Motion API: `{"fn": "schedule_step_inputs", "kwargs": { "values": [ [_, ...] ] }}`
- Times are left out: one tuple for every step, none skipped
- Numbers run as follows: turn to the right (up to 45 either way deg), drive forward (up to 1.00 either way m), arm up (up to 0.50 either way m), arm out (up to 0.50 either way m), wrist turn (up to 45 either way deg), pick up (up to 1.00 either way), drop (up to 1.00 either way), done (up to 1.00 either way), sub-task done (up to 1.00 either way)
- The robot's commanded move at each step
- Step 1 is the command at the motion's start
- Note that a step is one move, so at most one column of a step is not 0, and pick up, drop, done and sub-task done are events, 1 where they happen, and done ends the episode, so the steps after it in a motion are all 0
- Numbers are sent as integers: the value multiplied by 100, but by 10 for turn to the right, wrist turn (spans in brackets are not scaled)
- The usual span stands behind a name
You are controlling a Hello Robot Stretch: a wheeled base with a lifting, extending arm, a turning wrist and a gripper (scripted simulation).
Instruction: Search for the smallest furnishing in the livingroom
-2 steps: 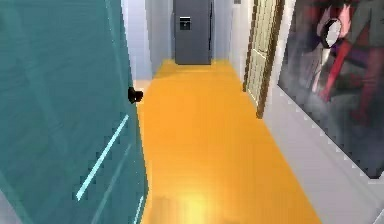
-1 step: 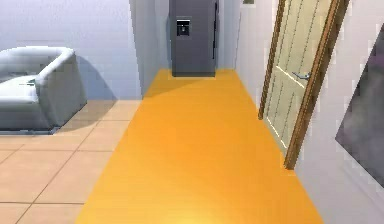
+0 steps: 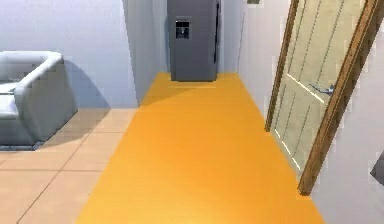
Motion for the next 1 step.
{"fn": "schedule_step_inputs", "kwargs": {
  "values": [
    [0, 30, 0, 0, 0, 0, 0, 0, 0]
  ]
}}
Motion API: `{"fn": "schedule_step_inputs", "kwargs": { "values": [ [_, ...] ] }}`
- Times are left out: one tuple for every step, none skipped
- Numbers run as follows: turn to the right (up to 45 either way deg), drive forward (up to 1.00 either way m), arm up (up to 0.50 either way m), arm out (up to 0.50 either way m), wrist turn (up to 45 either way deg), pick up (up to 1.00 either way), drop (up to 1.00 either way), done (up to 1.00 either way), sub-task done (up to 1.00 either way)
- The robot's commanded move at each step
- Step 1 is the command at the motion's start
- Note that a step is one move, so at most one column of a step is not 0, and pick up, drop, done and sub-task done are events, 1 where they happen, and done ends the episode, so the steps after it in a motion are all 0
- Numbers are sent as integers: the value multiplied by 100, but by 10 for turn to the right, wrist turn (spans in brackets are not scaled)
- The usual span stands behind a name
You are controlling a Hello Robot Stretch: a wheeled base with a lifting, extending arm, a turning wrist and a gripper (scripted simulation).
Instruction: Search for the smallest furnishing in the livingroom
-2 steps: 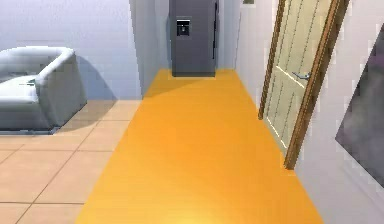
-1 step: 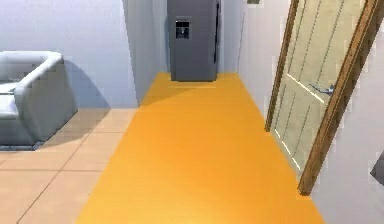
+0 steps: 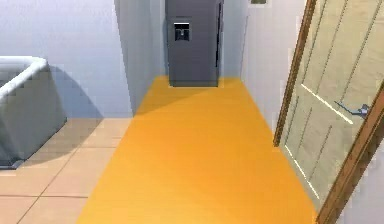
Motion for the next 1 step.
{"fn": "schedule_step_inputs", "kwargs": {
  "values": [
    [-450, 0, 0, 0, 0, 0, 0, 0, 0]
  ]
}}
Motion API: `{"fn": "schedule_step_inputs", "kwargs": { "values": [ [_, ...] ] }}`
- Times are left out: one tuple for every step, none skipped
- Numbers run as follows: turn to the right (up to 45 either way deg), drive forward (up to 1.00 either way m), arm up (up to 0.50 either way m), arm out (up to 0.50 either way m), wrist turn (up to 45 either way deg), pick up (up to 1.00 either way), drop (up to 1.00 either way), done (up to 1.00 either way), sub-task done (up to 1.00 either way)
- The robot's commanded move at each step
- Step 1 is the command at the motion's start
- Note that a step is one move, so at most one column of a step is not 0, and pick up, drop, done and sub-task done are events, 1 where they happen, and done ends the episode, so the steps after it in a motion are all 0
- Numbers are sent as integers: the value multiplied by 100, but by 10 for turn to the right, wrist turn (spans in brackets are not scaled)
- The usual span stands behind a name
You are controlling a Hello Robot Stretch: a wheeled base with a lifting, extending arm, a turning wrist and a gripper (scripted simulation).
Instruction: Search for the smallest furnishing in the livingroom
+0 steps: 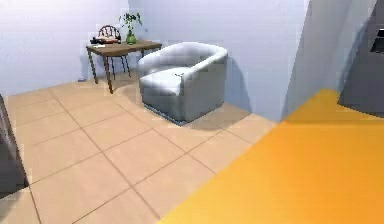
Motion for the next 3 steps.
{"fn": "schedule_step_inputs", "kwargs": {
  "values": [
    [-420, 0, 0, 0, 0, 0, 0, 0, 0],
    [0, 100, 0, 0, 0, 0, 0, 0, 0],
    [-60, 0, 0, 0, 0, 0, 0, 0, 0]
  ]
}}
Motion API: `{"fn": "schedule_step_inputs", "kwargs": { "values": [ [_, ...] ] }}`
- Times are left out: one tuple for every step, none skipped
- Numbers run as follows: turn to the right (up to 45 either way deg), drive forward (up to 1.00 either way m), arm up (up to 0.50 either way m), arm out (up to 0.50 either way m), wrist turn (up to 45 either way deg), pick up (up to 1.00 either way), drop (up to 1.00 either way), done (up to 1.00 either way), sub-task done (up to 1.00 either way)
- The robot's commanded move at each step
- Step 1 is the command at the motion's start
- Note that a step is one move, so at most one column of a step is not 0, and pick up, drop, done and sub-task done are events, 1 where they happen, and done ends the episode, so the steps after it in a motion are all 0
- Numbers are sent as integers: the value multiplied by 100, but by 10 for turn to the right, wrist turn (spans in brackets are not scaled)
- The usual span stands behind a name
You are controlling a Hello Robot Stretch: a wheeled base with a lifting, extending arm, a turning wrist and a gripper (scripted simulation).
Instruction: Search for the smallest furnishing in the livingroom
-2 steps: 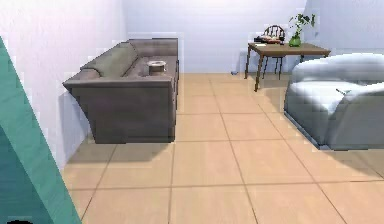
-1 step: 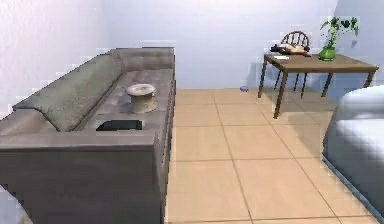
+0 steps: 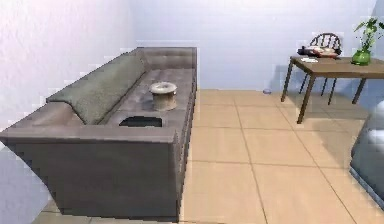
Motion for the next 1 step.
{"fn": "schedule_step_inputs", "kwargs": {
  "values": [
    [0, 35, 0, 0, 0, 0, 0, 0, 0]
  ]
}}
